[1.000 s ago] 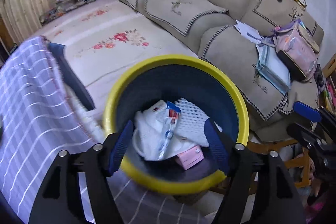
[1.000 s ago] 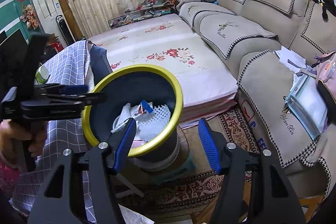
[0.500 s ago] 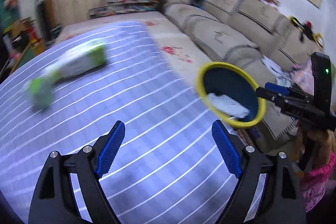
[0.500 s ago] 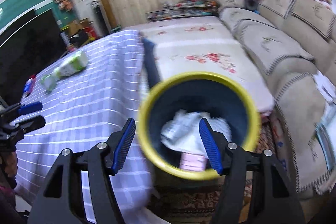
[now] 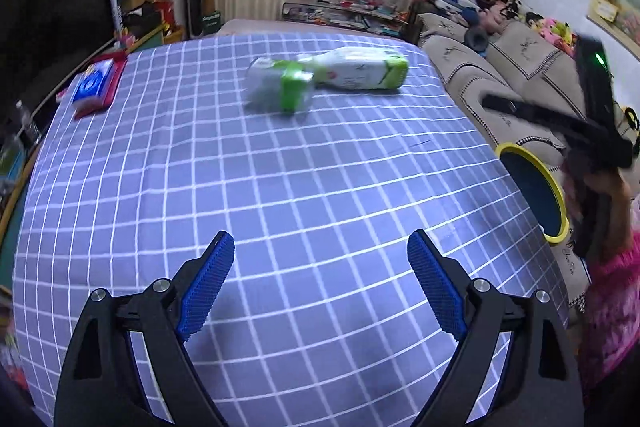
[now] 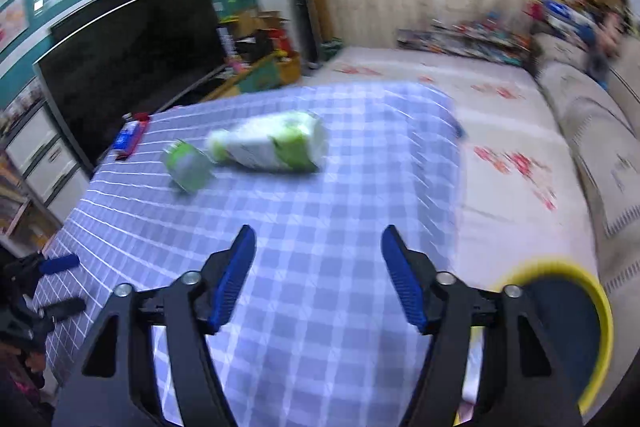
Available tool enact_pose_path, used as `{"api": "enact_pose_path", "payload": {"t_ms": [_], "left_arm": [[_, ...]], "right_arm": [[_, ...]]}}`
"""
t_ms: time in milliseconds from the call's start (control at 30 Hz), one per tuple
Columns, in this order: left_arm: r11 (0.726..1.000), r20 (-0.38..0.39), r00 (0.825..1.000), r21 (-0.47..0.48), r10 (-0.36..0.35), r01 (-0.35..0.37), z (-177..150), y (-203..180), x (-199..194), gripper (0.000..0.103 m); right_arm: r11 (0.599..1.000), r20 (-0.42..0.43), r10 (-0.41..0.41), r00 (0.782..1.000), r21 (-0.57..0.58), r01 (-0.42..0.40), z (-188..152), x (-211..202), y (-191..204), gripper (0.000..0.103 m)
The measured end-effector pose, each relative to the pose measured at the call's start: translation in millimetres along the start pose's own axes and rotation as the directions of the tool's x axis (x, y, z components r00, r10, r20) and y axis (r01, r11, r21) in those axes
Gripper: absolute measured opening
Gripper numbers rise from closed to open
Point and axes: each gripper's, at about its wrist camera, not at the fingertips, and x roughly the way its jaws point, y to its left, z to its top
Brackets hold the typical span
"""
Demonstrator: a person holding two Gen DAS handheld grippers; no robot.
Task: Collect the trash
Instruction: 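Move the right gripper to the table and grasp the white-and-green milk bottle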
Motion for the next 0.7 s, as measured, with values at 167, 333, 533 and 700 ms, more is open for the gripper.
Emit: {"api": "enact_pose_path", "payload": {"t_ms": [167, 333, 533, 700], "left_arm": [[1.000, -0.009, 1.000, -0.024, 0.002, -0.002, -2, 9, 3, 0.087], [0.999, -0.015, 1.000, -0.039, 0.012, -0.012, 4, 13, 11, 0.087], [0.999, -0.014, 1.000, -0.034, 0.019, -0.020, 10, 11, 14, 0.087], [0.999, -0.020, 1.000, -0.028, 0.019, -0.020, 11, 11, 18, 0.087]], "right_arm": [[0.995, -0.019, 0.017, 1.000, -0.100, -0.019, 36, 56, 10, 0.067], [0.994, -0.033, 0.045, 0.998, -0.101, -0.048, 60, 89, 11, 0.068], [0.993, -0.054, 0.064, 0.997, -0.091, -0.068, 95, 120, 12, 0.070], [0.993, -0.140, 0.069, 0.988, -0.086, -0.081, 107, 145, 19, 0.070]]}}
